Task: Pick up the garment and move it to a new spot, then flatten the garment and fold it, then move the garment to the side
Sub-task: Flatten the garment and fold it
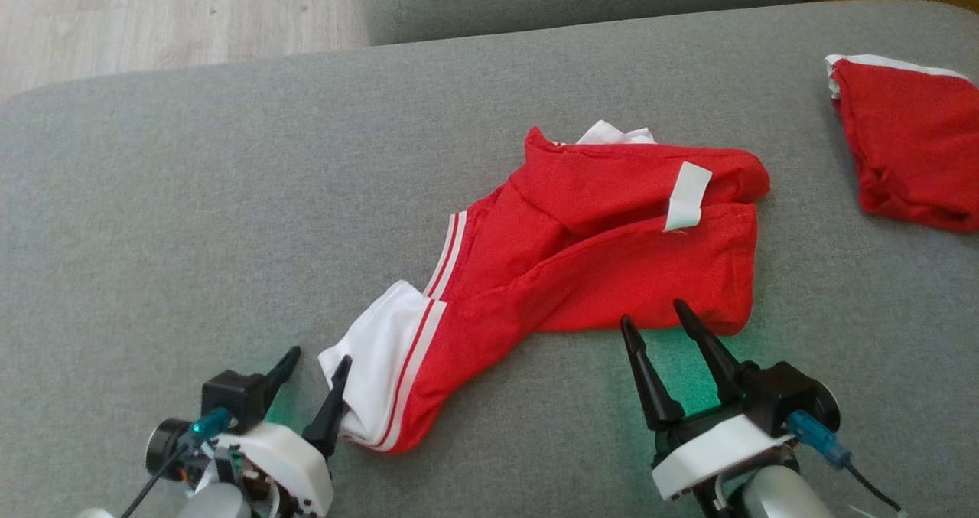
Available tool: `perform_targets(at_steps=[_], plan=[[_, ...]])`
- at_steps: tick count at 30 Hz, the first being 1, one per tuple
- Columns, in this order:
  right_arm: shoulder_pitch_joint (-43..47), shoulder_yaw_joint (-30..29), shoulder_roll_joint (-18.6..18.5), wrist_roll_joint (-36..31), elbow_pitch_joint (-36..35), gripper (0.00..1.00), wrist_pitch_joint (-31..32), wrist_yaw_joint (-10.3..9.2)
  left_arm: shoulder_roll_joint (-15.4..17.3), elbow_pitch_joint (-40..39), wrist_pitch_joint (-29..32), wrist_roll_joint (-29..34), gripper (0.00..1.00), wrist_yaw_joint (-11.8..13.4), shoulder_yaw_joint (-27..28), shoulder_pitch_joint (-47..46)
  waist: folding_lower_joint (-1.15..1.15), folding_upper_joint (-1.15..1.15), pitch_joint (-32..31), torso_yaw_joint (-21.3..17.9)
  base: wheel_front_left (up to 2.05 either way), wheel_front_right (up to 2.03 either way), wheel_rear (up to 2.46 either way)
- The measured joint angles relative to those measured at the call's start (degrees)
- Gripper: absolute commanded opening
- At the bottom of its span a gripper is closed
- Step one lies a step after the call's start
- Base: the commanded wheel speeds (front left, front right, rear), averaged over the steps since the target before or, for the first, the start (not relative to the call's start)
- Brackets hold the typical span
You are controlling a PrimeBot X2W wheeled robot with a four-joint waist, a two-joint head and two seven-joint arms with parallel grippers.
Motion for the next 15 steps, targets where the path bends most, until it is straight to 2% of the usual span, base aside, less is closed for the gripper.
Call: perform_targets(at_steps=[10, 11, 13, 15], plan=[[0.08, -0.20, 0.00, 0.18, 0.00, 1.00, 0.00, 0.00, 0.12, 2.18, -1.75, -0.12, 1.00, -0.57, -3.52, -0.78, 0.00, 0.00, 0.22, -0.06, 0.00, 0.00, 0.00], [0.08, -0.20, 0.00, 0.18, 0.00, 1.00, 0.00, 0.00, 0.12, 2.49, -1.99, -0.12, 0.72, -0.57, -3.71, -0.82, 0.00, 0.00, 0.20, -0.06, 0.00, 0.00, 0.00], [0.08, -0.21, 0.00, 0.18, 0.00, 1.00, 0.00, 0.00, 0.09, 3.28, -2.34, -0.12, 0.00, -0.97, -4.26, -1.18, 0.00, 0.00, 0.05, -0.01, 0.00, 0.00, 0.00], [0.08, -0.26, 0.00, 0.16, 0.01, 1.00, 0.00, 0.00, 0.04, 3.54, -3.15, 0.08, 0.00, -1.01, -4.97, -1.45, 0.00, 0.00, -0.13, 0.03, 0.00, 0.00, 0.00]])
